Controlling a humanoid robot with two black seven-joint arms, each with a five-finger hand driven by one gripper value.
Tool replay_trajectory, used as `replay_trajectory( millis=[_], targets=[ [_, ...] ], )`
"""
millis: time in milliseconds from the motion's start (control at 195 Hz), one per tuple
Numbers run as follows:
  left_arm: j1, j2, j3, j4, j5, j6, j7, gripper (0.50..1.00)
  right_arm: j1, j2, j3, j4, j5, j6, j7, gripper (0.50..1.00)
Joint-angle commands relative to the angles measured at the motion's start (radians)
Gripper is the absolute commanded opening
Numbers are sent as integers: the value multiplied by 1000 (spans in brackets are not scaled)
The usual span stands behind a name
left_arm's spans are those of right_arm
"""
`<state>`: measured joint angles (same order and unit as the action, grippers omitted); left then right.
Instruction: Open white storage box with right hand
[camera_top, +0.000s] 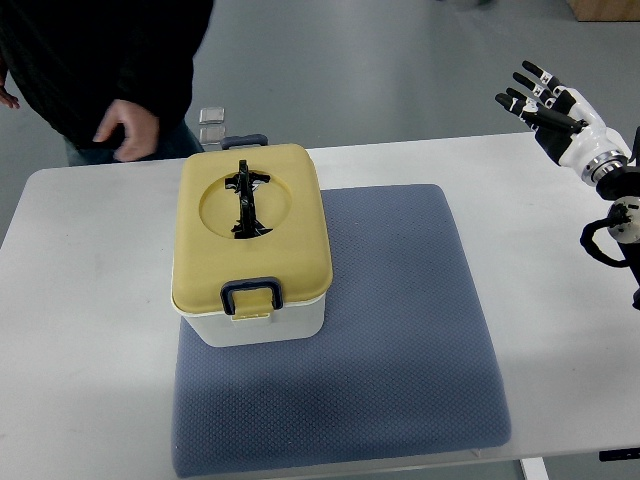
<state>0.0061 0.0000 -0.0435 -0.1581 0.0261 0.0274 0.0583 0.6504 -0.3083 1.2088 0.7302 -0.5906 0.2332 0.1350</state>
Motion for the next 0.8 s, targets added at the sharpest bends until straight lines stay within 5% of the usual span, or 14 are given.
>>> replay_trajectory(
  millis=[0,796],
  targets=[
    [0,0,-1,0,0,0,-5,1000,0,0,0,0,0,0,0,930],
    [0,0,-1,0,-2,2,-14,1000,23,-17,-2,0,8,2,0,930]
  ],
)
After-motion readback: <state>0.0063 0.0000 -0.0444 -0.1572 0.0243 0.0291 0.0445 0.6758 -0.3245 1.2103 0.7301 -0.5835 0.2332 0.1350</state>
